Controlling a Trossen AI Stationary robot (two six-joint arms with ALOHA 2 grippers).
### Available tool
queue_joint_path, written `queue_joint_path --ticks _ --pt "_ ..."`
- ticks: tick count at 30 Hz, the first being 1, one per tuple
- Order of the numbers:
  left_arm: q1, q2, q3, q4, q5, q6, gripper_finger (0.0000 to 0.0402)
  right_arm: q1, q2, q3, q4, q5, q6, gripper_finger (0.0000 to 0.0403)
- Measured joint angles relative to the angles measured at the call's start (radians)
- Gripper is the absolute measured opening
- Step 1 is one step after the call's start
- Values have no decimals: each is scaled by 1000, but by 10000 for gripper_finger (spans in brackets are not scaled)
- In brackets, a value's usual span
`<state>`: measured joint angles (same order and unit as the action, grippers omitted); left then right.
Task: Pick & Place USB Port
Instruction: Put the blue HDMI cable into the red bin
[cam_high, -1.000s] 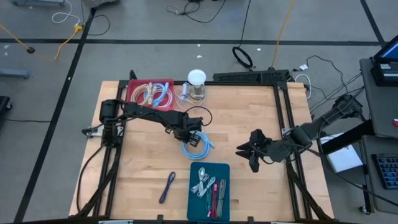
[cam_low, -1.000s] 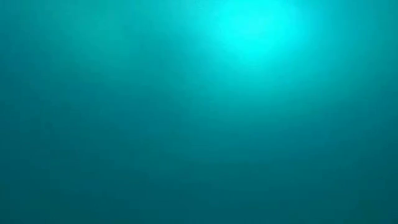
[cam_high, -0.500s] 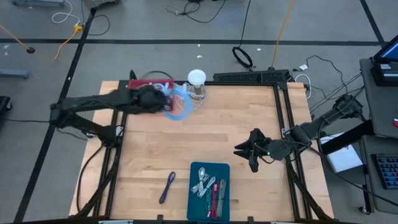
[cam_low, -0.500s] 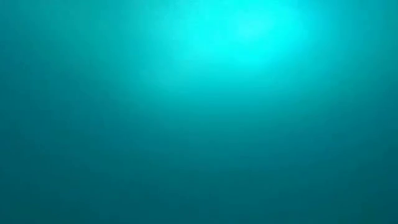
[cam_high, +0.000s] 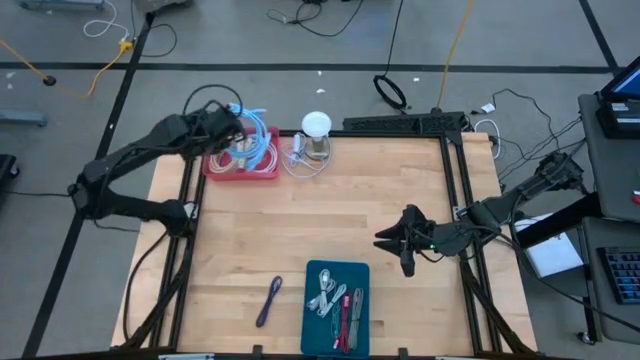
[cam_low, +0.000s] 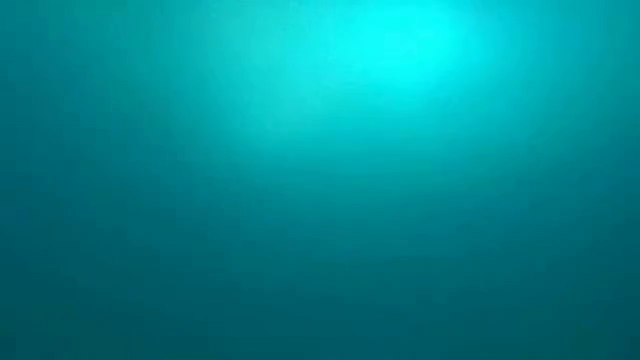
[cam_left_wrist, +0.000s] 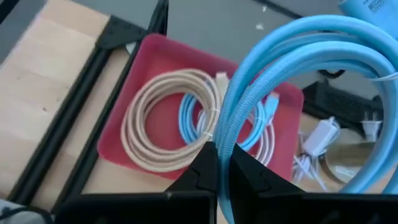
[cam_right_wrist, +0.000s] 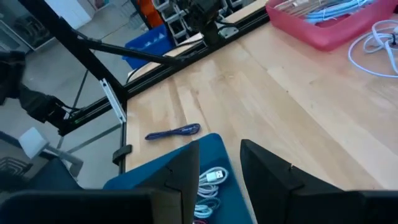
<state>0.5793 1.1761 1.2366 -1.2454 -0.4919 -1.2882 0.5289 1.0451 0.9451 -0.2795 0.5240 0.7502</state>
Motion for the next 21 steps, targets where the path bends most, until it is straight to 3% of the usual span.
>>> queue_joint_path --ticks 5,10,21 --pt "88 121 0 22 75 92 10 20 0 0 26 0 7 112" --pt "101 256 0 24 126 156 10 49 0 0 21 -1 23 112" --pt "135 374 0 16 113 228 10 94 0 0 20 -1 45 112"
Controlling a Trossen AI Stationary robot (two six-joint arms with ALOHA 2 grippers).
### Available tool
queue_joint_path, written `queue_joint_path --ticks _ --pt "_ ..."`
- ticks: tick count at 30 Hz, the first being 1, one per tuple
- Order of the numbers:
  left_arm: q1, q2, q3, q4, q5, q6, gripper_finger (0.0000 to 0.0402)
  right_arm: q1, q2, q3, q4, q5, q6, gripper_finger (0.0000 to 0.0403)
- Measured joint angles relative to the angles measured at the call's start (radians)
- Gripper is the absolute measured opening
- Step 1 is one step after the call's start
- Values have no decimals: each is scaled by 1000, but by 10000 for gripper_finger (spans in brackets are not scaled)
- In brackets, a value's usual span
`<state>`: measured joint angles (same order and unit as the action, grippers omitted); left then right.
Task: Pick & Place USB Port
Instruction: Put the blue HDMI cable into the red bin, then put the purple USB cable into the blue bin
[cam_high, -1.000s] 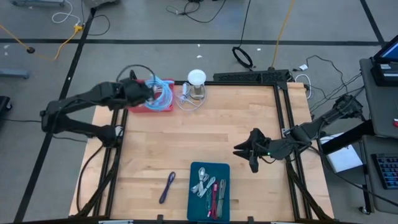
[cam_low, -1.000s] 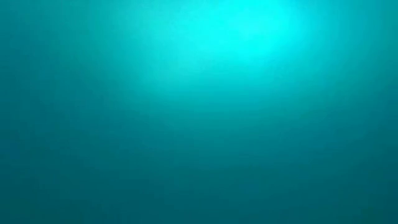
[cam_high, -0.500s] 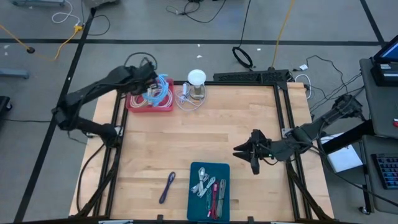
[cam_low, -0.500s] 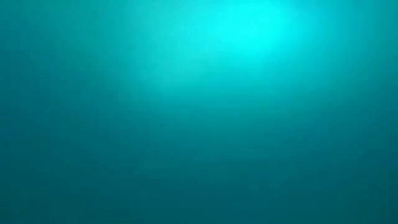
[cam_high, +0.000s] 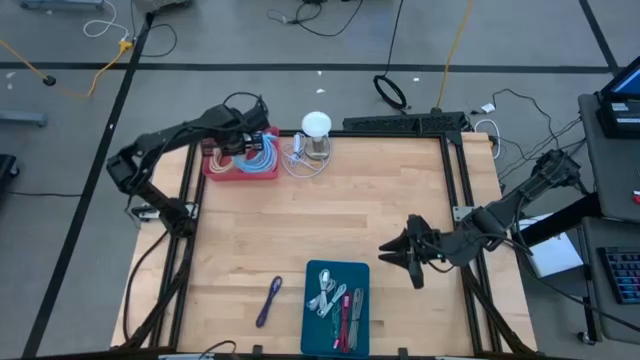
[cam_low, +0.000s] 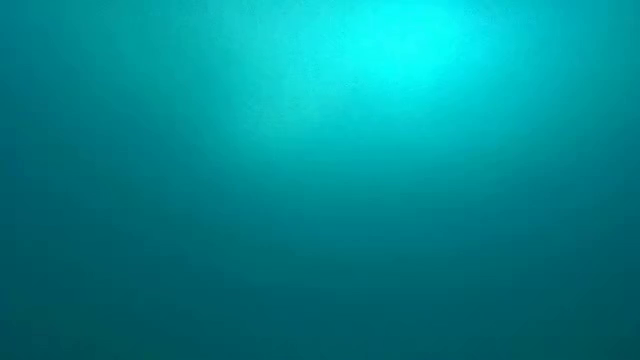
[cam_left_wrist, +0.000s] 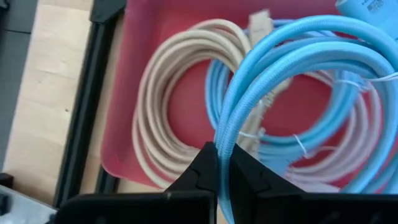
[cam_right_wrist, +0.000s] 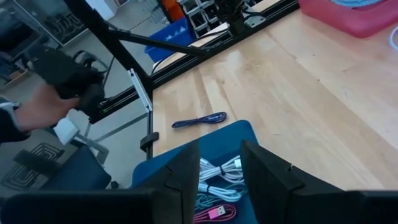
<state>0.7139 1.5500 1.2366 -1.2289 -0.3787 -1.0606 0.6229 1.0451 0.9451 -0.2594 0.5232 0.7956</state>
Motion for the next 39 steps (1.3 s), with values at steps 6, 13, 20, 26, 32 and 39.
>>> queue_joint_path --ticks 6,13,20,26,32,39 --pt "43 1 0 -22 -8 13 10 20 0 0 -2 0 4 112" --pt "55 25 0 26 30 44 10 20 0 0 -8 3 -3 112" --pt "37 105 1 21 42 91 10 20 0 0 -8 3 2 112" --pt "13 126 2 52 57 101 62 20 0 0 -7 4 27 112" --pt "10 85 1 55 72 153 113 20 0 0 -6 4 29 112" --pt "22 -36 0 -16 45 162 146 20 0 1 1 30 27 112"
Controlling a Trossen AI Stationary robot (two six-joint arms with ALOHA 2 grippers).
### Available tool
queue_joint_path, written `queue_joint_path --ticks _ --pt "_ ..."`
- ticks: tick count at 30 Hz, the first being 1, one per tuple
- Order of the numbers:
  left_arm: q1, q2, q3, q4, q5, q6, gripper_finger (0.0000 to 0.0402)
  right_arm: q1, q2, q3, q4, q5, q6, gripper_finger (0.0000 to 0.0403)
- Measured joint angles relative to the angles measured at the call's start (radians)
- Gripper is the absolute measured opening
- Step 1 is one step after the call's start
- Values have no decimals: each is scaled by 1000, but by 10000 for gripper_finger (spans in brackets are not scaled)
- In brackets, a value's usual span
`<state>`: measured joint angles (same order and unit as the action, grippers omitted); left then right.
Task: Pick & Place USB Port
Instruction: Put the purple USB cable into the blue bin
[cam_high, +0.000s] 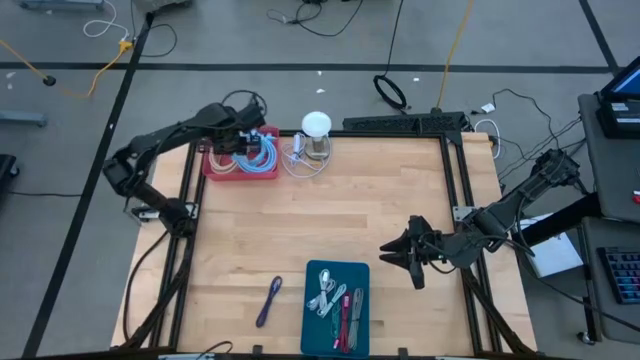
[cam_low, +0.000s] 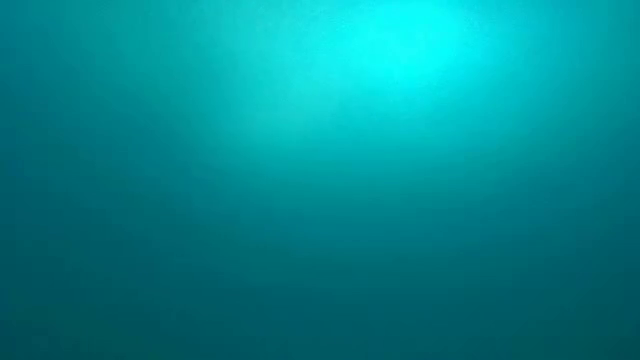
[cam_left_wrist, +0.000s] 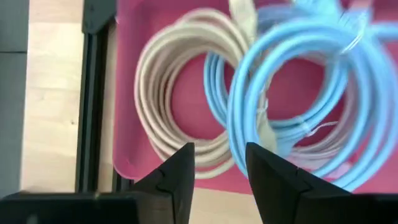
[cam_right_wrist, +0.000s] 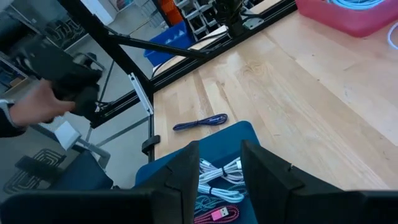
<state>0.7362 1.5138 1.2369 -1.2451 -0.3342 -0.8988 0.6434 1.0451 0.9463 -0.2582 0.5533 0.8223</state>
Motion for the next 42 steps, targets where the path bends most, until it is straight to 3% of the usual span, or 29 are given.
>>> queue_joint_path --ticks 3,7,10,13,16,20,23,25,29,34,38,42 --pt "12 -74 0 -1 31 12 152 0 0 0 0 0 -2 112" --pt "-44 -166 0 31 200 107 154 0 0 0 0 0 -28 112" --pt "-187 -207 0 35 351 133 154 -3 0 0 0 0 -44 112" --pt "-430 -228 0 65 430 74 154 -17 0 0 -1 0 -56 112" --pt "-702 -226 0 137 391 -98 154 -37 0 0 -1 -2 -76 112" --pt "-1016 -185 0 237 241 -414 154 -61 0 0 -1 -5 -79 112" --pt "-1197 -133 0 297 132 -636 154 -75 0 0 0 -6 -87 112" --pt "-1285 -82 0 312 116 -757 154 -83 0 0 0 -8 -98 112" --pt "-1383 39 0 358 207 -898 154 -110 0 0 1 -46 -109 112" --pt "-1412 189 0 485 383 -931 155 -158 0 0 2 -127 -110 112" --pt "-1403 254 0 563 409 -908 155 -189 0 0 8 -186 -109 112" --pt "-1396 282 0 504 411 -885 155 -200 0 0 16 -217 -102 112"
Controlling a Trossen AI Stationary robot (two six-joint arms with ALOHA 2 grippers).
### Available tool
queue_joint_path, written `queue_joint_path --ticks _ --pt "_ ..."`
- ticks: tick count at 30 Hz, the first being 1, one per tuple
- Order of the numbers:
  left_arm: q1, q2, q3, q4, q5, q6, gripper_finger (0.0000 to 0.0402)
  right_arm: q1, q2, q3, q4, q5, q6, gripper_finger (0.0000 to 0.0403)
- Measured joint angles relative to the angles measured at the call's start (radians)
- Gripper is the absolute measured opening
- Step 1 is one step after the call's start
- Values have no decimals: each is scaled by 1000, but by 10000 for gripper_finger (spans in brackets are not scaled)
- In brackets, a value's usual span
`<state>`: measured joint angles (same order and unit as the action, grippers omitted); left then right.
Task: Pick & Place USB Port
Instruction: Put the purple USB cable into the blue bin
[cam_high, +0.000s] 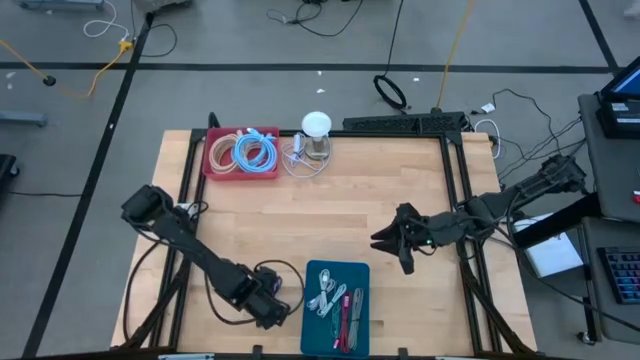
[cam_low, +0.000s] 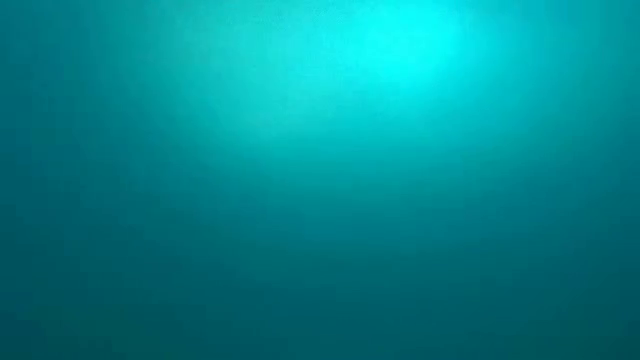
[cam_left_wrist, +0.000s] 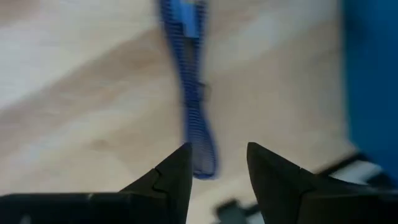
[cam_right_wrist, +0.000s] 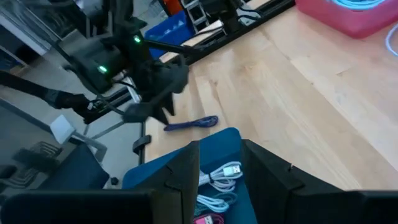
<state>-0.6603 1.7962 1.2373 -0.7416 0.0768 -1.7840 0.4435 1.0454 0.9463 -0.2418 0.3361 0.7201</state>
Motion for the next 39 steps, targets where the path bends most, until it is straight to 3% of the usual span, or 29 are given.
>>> queue_joint_path --ticks 5,10,15,20,23,27,28,34,39 --pt "17 28 0 -29 16 59 157 0 0 0 28 -1 0 112" --pt "65 65 0 26 30 129 188 0 0 0 45 0 -2 112" --pt "93 124 0 15 107 185 220 2 0 0 52 0 1 112" --pt "91 181 6 7 162 205 219 3 0 0 52 -1 16 112" --pt "93 189 5 -1 175 204 178 3 0 0 59 -1 19 112" --pt "99 168 2 -18 171 236 38 3 0 0 63 0 19 112" --pt "100 160 2 -21 160 243 23 3 0 0 67 0 18 112" --pt "123 59 -6 -43 90 205 9 3 0 0 70 1 16 112" --pt "146 -111 -4 210 -63 197 9 3 0 0 74 1 16 112"
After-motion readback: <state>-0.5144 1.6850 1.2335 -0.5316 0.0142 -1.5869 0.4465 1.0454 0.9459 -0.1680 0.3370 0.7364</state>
